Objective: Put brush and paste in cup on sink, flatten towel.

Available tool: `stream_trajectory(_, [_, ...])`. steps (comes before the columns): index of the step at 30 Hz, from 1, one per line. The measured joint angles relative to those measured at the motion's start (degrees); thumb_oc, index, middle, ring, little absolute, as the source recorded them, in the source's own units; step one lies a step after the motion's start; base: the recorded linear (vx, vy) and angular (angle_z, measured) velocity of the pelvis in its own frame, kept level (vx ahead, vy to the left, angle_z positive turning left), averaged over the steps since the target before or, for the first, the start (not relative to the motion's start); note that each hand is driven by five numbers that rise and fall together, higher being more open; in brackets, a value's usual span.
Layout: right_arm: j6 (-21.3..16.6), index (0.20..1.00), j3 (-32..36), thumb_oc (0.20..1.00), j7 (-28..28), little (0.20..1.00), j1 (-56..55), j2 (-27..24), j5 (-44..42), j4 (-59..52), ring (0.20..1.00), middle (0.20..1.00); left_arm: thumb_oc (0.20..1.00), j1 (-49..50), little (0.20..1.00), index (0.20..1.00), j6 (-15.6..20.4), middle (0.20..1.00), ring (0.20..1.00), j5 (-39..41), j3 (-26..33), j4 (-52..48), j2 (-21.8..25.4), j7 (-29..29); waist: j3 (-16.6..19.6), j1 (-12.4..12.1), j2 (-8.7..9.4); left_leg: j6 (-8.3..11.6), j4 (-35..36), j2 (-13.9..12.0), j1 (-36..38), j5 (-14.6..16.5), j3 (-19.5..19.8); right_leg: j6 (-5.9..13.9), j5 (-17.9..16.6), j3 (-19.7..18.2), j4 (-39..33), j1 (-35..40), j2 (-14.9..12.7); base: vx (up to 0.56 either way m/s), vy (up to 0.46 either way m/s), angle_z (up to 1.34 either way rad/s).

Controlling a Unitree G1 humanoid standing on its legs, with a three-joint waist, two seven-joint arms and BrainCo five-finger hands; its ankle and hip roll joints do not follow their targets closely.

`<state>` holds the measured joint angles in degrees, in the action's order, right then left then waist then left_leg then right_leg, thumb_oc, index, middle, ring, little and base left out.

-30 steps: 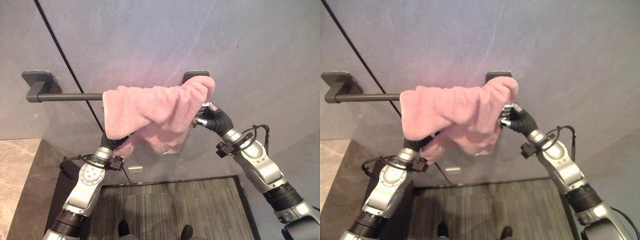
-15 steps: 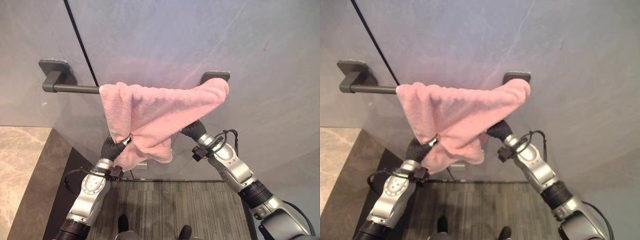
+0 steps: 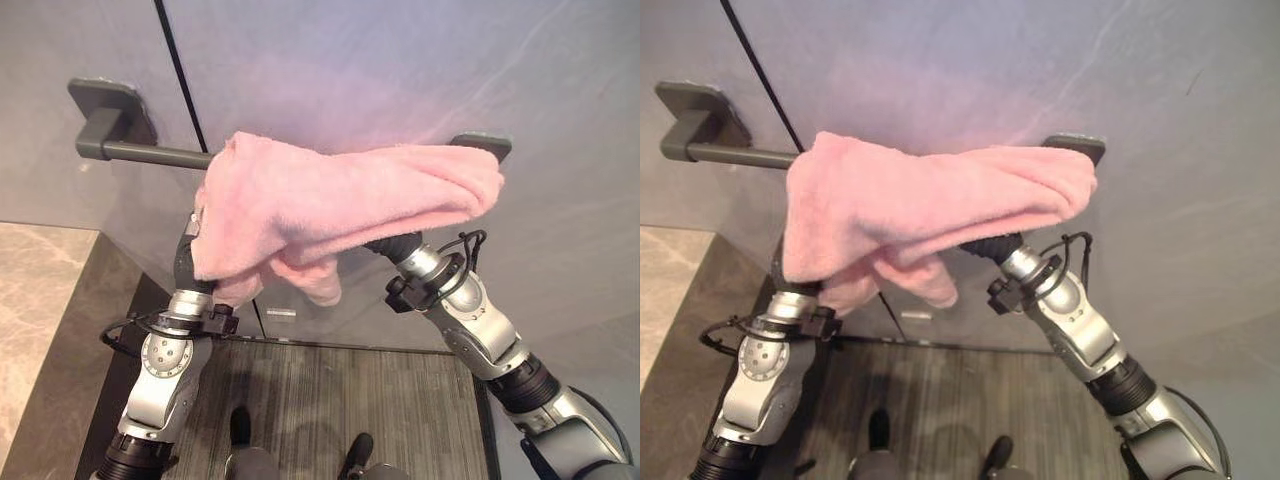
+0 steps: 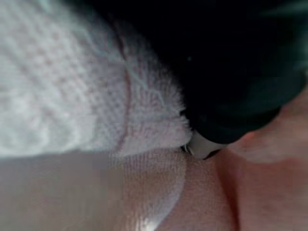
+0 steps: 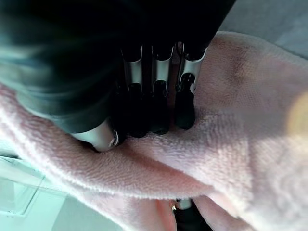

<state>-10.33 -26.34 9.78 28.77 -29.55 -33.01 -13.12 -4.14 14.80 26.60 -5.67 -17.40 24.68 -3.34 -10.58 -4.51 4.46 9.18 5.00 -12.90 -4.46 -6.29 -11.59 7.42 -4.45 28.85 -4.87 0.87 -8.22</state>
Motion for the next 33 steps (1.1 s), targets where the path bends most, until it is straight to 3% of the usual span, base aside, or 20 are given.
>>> stream_trajectory(7, [0.0,0.2,-0.2,0.2,0.8,0.2,0.3,-0.8,0.7,-1.4,0.2,0.2,0.2,2.0,0.2,0.2,0.5,0.2,0.2,3.4,0.6,0.8,0.1,0.5,-1.2,0.0,0.2,-0.01,0.0,0.1,-1.0,0.0,0.0,0.0,0.0,-0.1,0.0,-1.0,-0.1,-0.01,0.049,-0.01])
stream_trajectory(12, [0.5,0.2,-0.6,0.2,1.8,0.2,-0.7,-5.1,5.0,-1.7,0.2,0.2,0.2,4.4,0.2,0.2,-0.4,0.2,0.2,6.3,-1.0,6.3,0.7,2.3,-1.6,0.0,0.16,-0.05,0.0,0.5,-1.7,0.0,-0.1,0.11,-0.1,-0.2,0.0,-1.9,-0.5,-0.02,0.051,0.0])
stream_trajectory(18, [2.3,0.2,5.0,0.2,1.9,0.2,-14.0,-5.2,9.2,0.5,0.2,0.2,0.2,4.6,0.2,0.2,-2.1,0.2,0.2,4.9,-2.8,8.6,4.0,6.2,-1.7,1.5,0.07,-0.86,0.0,1.7,-0.9,0.6,-1.5,0.55,-0.4,-1.5,0.0,-2.0,-1.7,0.0,0.053,-0.08])
stream_trajectory(23, [2.6,0.206,7.3,0.206,3.3,0.206,-18.2,-5.9,7.6,0.3,0.206,0.206,0.2,6.2,0.2,0.2,-2.5,0.2,0.2,4.3,-1.4,8.3,4.8,7.5,-1.7,3.1,-0.02,-0.95,0.0,1.7,-0.4,0.6,-1.9,0.69,-0.5,-2.0,0.0,-1.8,-1.8,0.0,0.018,-0.06])
stream_trajectory(25, [2.7,0.25,7.2,0.25,4.1,0.25,-18.7,-5.8,6.7,0.3,0.25,0.25,0.2,7.2,0.2,0.2,-2.3,0.2,0.2,4.4,-1.2,8.3,4.8,7.5,-1.7,2.9,-0.03,-1.02,0.0,1.7,0.4,0.7,-2.7,0.7,-0.6,-2.8,0.0,-1.6,-1.8,0.0,0.007,-0.14])
stream_trajectory(27, [2.7,0.495,7.2,0.495,4.0,0.495,-18.7,-5.6,6.9,0.3,0.495,0.495,0.2,7.6,0.2,0.2,-2.4,0.2,0.2,4.4,-1.0,8.3,4.8,7.5,-1.6,2.8,-0.16,-1.04,0.0,1.8,0.5,0.7,-3.1,0.7,-0.8,-3.2,0.0,-1.8,-1.9,0.0,0.005,-0.11])
stream_trajectory(28, [2.7,0.495,7.3,0.495,4.0,0.495,-18.7,-5.4,6.9,0.3,0.495,0.495,0.2,7.6,0.2,0.2,-2.4,0.2,0.2,4.4,-0.9,8.3,4.8,7.5,-1.6,2.8,-0.21,-1.05,0.0,1.8,0.5,0.7,-3.1,0.69,-0.9,-3.2,0.0,-1.8,-1.9,0.0,0.0,0.0])
stream_trajectory(29, [2.7,1.0,7.2,1.0,4.0,1.0,-18.7,-5.2,6.9,0.2,1.0,1.0,0.2,7.8,0.2,0.2,-2.5,0.2,0.2,4.4,-0.9,8.4,4.8,7.5,-1.5,2.8,-0.29,-1.06,0.0,1.8,0.6,0.7,-3.1,0.68,-0.9,-3.2,0.0,-1.8,-1.9,0.0,0.0,0.0])
stream_trajectory(30, [2.7,1.0,7.2,1.0,4.1,1.0,-18.7,-5.1,6.9,0.2,1.0,1.0,0.225,7.9,0.225,0.225,-2.5,0.225,0.225,4.4,-0.9,8.5,4.8,7.6,-1.4,2.8,-0.44,-1.07,0.0,1.8,0.6,0.7,-3.1,0.67,-1.0,-3.2,0.0,-1.8,-2.0,0.0,0.0,0.0])
stream_trajectory(31, [2.7,1.0,7.2,1.0,4.1,1.0,-18.7,-4.9,6.9,0.2,1.0,1.0,0.382,8.1,0.382,0.382,-2.5,0.382,0.382,4.4,-0.9,8.5,4.8,7.7,-1.3,2.8,-0.6,-1.07,0.0,1.8,0.7,0.7,-3.1,0.67,-1.0,-3.3,0.0,-1.7,-2.0,0.0,0.0,0.0])
stream_trajectory(32, [2.7,1.0,7.2,1.0,4.1,1.0,-18.7,-5.0,7.1,0.2,1.0,1.0,0.416,8.6,0.416,0.416,-2.7,0.416,0.416,4.3,-0.8,8.5,4.8,7.8,-1.0,2.8,-0.88,-1.07,0.0,1.8,0.7,0.7,-3.2,0.68,-1.0,-3.3,0.0,-1.7,-2.0,0.01,-0.011,-0.04])
stream_trajectory(33, [2.7,1.0,7.3,1.0,4.1,1.0,-18.7,-5.0,7.4,0.2,1.0,1.0,0.555,9.2,0.555,0.555,-2.8,0.555,0.555,4.3,-0.5,8.6,4.8,8.1,-0.9,2.9,-1.1,-1.07,0.0,1.9,1.0,0.7,-3.3,0.68,-1.0,-3.4,0.0,-1.5,-1.9,0.01,-0.012,-0.04])
